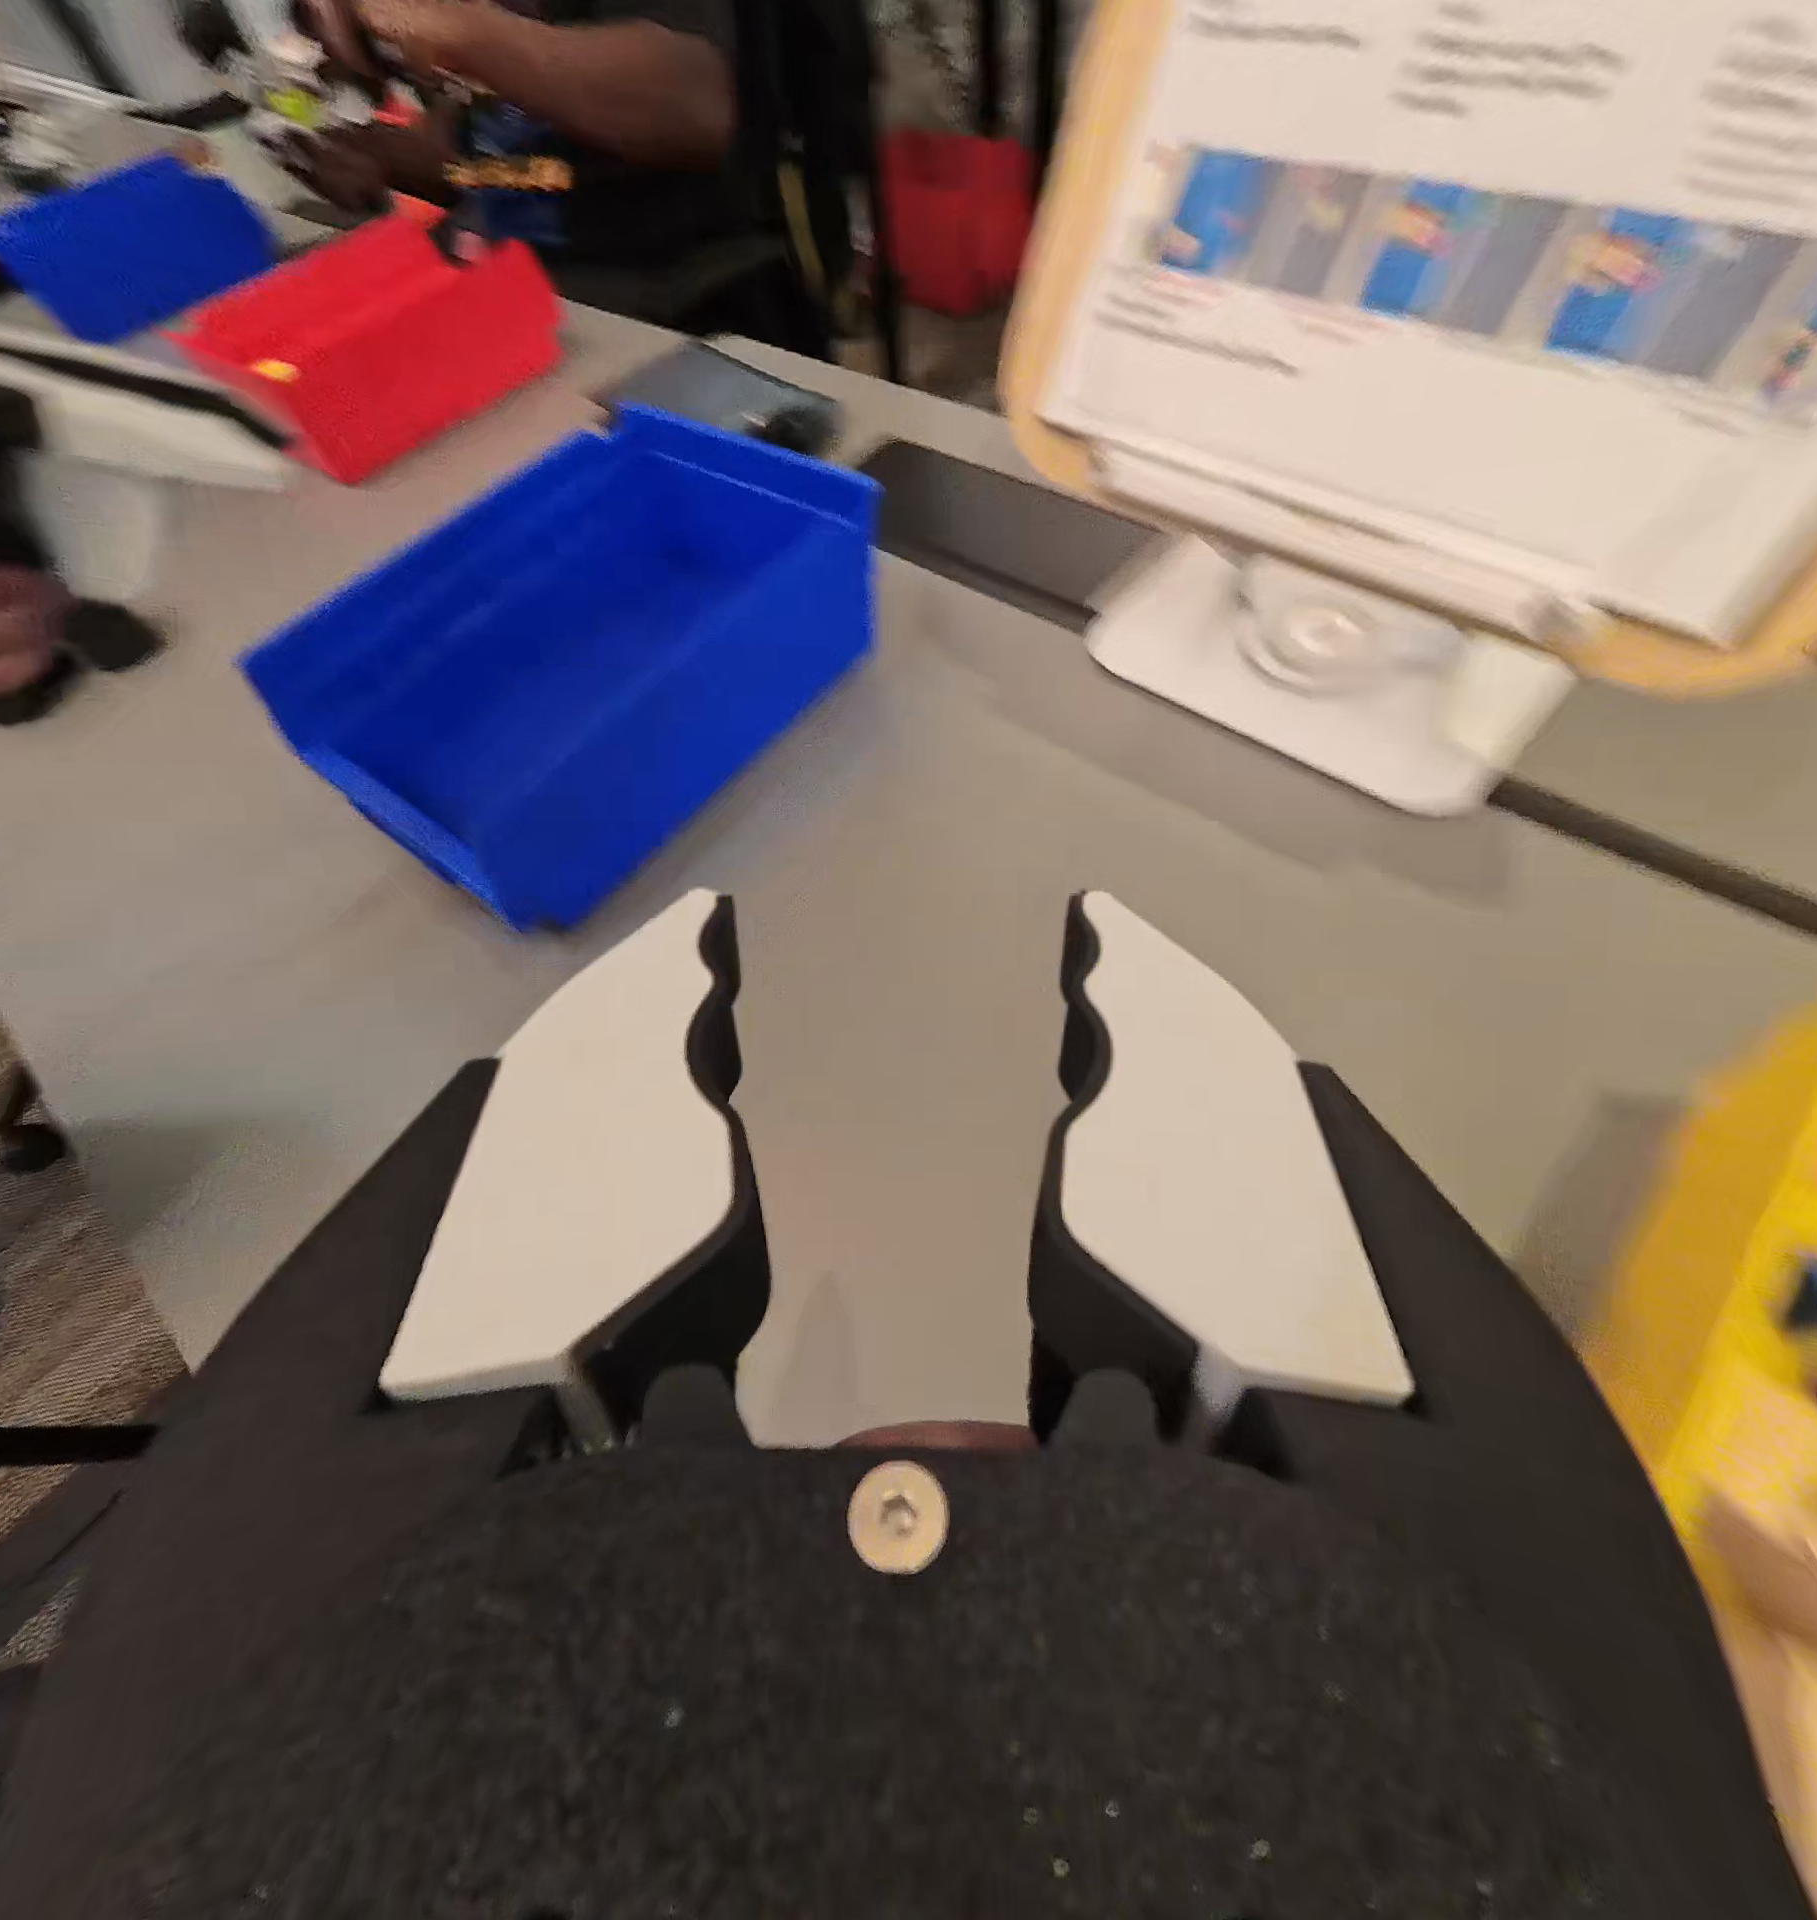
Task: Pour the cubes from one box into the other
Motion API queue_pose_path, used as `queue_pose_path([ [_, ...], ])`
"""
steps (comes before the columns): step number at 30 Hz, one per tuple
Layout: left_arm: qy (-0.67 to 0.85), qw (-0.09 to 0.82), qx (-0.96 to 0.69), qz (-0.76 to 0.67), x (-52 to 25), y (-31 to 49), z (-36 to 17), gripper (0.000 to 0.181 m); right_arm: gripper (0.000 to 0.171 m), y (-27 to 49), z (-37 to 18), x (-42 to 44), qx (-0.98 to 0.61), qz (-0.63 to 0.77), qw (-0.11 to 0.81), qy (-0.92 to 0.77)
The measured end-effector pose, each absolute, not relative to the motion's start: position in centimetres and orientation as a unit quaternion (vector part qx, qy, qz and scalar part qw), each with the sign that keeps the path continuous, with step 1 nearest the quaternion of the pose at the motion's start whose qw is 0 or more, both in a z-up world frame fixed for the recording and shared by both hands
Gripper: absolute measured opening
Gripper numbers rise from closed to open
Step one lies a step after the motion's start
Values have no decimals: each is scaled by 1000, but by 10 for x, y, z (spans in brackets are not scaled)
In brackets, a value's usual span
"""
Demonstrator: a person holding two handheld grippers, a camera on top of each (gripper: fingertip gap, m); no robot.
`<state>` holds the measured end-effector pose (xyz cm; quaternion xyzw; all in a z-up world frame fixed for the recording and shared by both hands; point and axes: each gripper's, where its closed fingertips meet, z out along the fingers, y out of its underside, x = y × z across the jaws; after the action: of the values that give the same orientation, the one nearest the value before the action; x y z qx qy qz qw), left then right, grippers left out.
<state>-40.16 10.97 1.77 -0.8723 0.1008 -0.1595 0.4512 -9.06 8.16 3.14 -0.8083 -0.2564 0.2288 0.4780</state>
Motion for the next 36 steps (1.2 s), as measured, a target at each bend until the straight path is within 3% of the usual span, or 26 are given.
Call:
queue_pose_path([
  [4,52,494,-847,-189,-330,29,-32,67,60,44,-6,13,-847,149,468,-201],
  [8,52,530,-838,-120,-293,-38,-90,63,67,8,-31,91,-826,94,544,-112],
  [11,60,540,-831,-118,-283,-57,-91,70,82,-10,-59,117,-816,52,567,-103],
  [15,53,544,-827,-135,-289,-54,-88,70,79,-31,-96,128,-827,18,551,-114],
  [19,46,527,-834,-153,-291,-52,-95,67,78,-26,-81,100,-845,77,514,-124],
  [26,71,516,-838,-160,-280,-45,-102,64,81,49,-84,13,-920,127,311,-204],
  [36,101,517,-832,-173,-269,-50,-99,61,74,125,-133,30,-968,-97,106,-205],
])
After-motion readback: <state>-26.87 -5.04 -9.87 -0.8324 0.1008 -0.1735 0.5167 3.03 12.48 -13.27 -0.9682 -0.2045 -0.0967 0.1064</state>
